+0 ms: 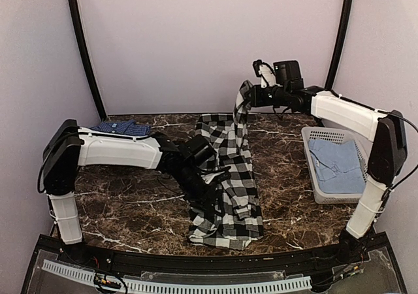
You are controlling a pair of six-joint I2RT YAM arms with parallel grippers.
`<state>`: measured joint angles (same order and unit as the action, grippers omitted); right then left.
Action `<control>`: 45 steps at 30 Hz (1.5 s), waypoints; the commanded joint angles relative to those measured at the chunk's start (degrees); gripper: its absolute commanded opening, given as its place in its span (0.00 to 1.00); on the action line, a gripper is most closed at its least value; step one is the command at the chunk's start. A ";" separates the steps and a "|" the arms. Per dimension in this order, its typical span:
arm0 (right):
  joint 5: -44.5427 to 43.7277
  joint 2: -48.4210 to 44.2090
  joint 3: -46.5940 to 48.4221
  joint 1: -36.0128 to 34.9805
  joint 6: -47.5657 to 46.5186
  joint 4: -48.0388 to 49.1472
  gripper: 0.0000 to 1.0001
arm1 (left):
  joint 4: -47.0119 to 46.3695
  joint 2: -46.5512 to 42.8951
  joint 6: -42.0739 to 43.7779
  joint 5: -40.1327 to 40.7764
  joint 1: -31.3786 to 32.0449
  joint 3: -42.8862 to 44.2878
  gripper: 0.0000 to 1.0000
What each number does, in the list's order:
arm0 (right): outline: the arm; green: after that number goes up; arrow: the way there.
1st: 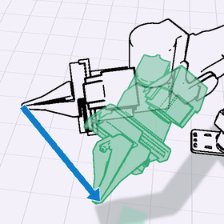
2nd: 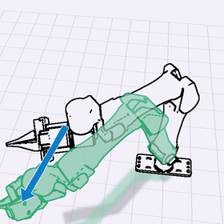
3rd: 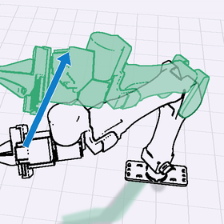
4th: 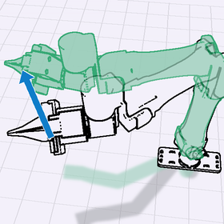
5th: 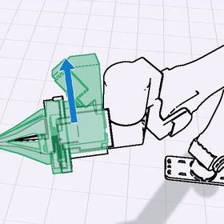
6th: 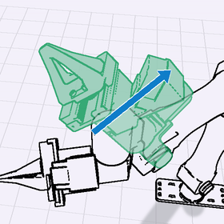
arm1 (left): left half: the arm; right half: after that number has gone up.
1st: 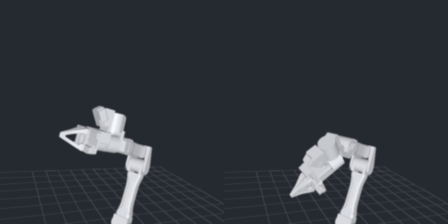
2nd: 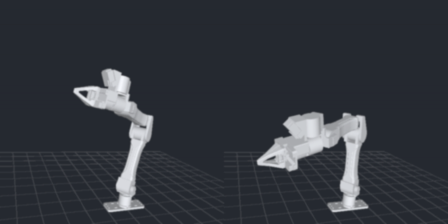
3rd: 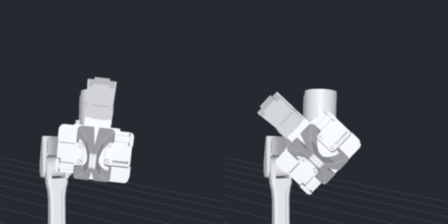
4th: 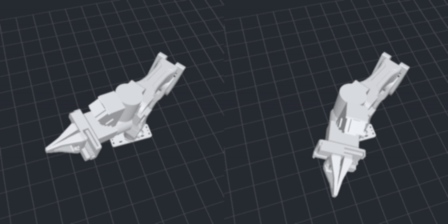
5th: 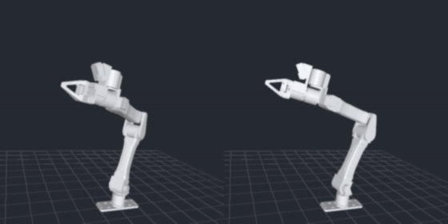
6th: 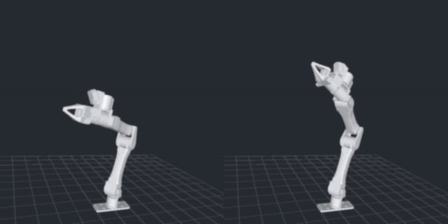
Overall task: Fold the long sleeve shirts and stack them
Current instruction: Fold the 1/3-folded shirt at the center of the board, then smooth out the rectangle-folded shirt at the center of the board.
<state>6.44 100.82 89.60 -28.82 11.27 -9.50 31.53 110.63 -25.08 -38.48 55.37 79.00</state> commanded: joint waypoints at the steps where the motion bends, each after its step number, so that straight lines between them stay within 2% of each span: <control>1: 2.13 0.31 -3.03 -4.22 0.73 0.58 0.00 | 2.81 -10.05 -0.88 4.69 -1.33 -4.40 0.44; 10: 7.21 9.33 -3.02 -9.85 2.49 2.22 0.00 | 5.31 -18.88 -3.14 13.53 -1.56 -16.67 0.37; 20: 9.90 20.55 1.89 -10.95 5.14 3.55 0.00 | -5.43 -21.82 -7.14 13.99 -0.48 -25.61 0.31; 27: 9.65 23.87 3.22 -10.95 5.17 3.52 0.00 | -13.76 -21.45 -7.70 15.65 1.23 -27.59 0.31; 40: 8.81 26.92 5.00 -11.00 4.66 2.66 0.00 | -14.26 -15.70 -4.51 21.05 2.52 -25.65 0.31; 45: 8.44 27.74 5.23 -10.91 4.73 2.57 0.00 | -14.32 -15.19 -4.54 20.79 3.07 -24.92 0.07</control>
<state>15.44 127.09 93.12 -39.40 15.75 -8.12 17.47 95.57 -30.48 -18.33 57.74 52.42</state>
